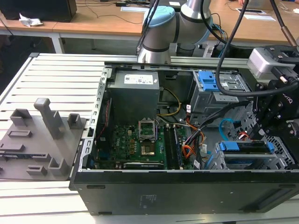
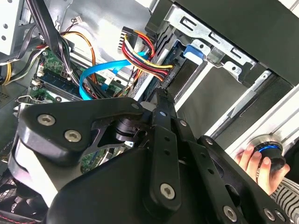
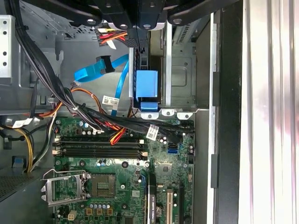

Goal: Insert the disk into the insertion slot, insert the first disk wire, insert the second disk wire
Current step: 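Insert the second disk wire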

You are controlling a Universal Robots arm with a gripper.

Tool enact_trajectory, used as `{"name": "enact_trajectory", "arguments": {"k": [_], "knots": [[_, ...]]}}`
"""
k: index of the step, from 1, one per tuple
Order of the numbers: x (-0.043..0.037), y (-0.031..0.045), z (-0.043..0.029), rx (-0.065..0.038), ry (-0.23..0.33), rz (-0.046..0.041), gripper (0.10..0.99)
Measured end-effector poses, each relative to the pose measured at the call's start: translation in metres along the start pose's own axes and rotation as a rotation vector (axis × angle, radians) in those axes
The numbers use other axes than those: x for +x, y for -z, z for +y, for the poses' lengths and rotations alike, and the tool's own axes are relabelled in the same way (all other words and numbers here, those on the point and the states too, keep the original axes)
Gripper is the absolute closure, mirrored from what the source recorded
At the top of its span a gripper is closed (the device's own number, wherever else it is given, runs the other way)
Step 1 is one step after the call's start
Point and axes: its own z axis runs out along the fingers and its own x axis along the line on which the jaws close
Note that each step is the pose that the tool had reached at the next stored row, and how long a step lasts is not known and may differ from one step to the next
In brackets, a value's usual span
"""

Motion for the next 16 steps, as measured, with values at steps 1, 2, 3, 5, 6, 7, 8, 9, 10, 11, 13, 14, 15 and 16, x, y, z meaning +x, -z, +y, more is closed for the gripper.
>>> {"name": "enact_trajectory", "arguments": {"k": [1,2,3,5,6,7,8,9,10,11,13,14,15,16], "knots": [[0.0000,0.0000,0.0001,0.000,0.000,0.0000,0.980],[0.0000,0.0000,0.0001,0.000,0.000,0.0000,0.980],[0.0000,-0.0001,0.0002,0.000,0.000,0.0000,0.973],[0.0000,-0.0001,0.0004,0.000,0.000,0.0000,0.851],[0.0000,-0.0001,0.0004,0.000,0.000,0.0000,0.784],[0.0000,-0.0001,0.0005,0.000,0.000,0.0000,0.784],[0.0001,0.0058,0.0008,0.000,0.000,0.0001,0.784],[0.0001,0.0089,0.0009,0.000,0.000,0.0000,0.784],[0.0002,0.0108,0.0010,0.000,0.000,0.0001,0.784],[0.0002,0.0118,0.0010,0.000,0.000,0.0000,0.784],[0.0002,0.0128,0.0010,0.000,0.000,-0.0002,0.784],[-0.0003,0.0133,0.0011,0.000,0.000,0.0000,0.784],[-0.0012,0.0134,0.0011,0.000,0.000,0.0000,0.784],[-0.0025,0.0135,0.0012,0.000,0.000,0.0000,0.784]]}}
